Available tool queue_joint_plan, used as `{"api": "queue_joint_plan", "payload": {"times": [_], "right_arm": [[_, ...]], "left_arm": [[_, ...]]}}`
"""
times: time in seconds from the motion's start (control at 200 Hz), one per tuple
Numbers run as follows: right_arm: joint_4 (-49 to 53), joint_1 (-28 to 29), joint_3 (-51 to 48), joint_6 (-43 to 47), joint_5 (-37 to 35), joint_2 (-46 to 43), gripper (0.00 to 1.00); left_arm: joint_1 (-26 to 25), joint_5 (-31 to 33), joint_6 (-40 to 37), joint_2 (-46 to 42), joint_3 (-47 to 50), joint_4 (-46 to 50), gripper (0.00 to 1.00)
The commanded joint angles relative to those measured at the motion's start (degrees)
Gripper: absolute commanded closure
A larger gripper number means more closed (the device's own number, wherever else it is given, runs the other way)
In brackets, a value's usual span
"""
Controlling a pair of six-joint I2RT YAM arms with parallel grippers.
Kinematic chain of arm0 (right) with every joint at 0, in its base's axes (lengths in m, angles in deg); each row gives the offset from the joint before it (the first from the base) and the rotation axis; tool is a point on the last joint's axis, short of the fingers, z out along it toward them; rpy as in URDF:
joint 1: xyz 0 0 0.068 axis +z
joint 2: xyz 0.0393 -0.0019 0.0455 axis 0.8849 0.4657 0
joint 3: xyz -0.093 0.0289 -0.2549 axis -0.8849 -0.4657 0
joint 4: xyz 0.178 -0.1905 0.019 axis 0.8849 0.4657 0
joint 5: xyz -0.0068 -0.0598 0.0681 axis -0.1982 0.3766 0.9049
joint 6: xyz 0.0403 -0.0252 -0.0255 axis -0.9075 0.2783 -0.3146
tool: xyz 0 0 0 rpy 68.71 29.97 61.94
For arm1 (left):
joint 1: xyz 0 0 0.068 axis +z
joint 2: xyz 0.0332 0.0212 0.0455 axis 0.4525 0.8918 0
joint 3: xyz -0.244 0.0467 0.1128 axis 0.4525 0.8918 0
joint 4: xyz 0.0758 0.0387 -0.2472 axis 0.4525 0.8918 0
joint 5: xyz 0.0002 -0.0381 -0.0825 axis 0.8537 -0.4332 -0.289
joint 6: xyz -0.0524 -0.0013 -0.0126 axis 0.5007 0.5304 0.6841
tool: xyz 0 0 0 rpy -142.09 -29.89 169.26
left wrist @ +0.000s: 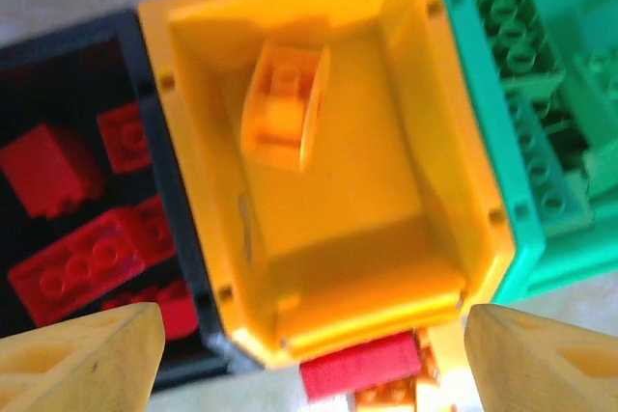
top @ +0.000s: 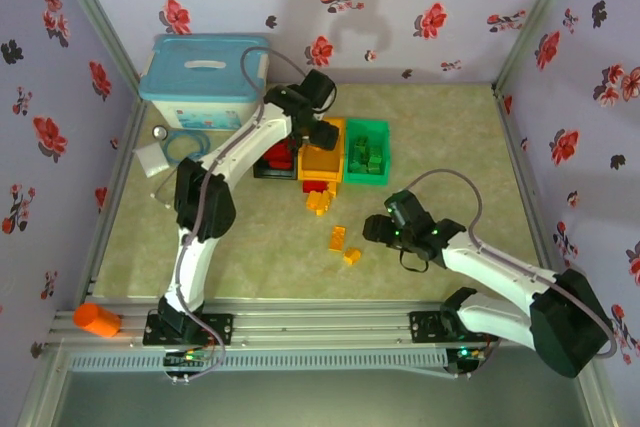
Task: Sort the legos into containers by color
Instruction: Pick up the lego from the bottom-center of the table.
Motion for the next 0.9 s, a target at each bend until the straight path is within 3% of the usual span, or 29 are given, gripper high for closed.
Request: {"api": "queue_joint_plan", "payload": {"times": [0.0, 0.49, 0.895], "right_arm": [[0.1, 2.0, -0.2, -2.2, -0.3, 0.7, 0.31], [-1.9, 15.7, 2.8, -10.1, -5.5, 10.2, 0.33], [3.7, 21.7, 10.8, -13.5, -8.1, 23.1, 0.41]], "left_arm": [[-0.4, 0.8, 0.6, -8.9, 7.3, -3.6, 0.18], [0.2, 0.6, 4.7, -29.3, 38.9, -15.6, 0.18], [3.0, 0.6, 6.7, -38.1, 51.9, -18.5, 0.19]]}}
